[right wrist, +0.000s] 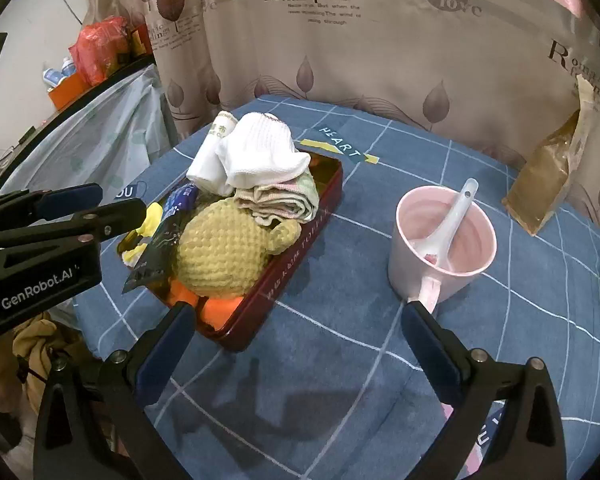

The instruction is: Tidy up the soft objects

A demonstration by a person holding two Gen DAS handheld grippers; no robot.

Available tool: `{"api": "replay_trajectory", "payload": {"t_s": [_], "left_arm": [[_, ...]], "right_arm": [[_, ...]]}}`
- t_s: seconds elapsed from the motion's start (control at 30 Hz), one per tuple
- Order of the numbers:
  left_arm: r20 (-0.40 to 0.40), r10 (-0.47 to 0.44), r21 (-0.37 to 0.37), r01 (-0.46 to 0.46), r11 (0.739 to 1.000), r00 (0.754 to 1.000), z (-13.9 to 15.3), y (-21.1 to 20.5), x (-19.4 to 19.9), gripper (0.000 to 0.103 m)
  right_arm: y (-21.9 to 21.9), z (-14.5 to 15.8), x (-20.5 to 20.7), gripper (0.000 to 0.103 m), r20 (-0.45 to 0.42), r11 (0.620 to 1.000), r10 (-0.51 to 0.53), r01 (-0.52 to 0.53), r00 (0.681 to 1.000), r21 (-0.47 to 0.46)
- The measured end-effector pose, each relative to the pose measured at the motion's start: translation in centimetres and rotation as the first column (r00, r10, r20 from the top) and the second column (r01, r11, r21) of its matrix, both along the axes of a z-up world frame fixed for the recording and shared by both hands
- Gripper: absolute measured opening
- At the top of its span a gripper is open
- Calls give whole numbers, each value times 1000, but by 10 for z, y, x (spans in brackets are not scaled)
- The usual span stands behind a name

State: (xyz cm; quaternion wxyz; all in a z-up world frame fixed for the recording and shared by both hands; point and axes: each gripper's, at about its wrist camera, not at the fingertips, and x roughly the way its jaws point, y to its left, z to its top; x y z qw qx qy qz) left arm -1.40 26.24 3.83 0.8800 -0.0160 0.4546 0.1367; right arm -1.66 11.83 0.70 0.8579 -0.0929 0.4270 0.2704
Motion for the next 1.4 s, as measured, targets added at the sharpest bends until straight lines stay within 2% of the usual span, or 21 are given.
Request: {"api": "replay_trajectory", "payload": {"t_s": [1.4], "left_arm": [[-8,-12,-2,12,1000,1000,0,-5,0,52]], "right_arm": [[5,-6,-7,102,-22,1000,7,-7,1000,-9]]}}
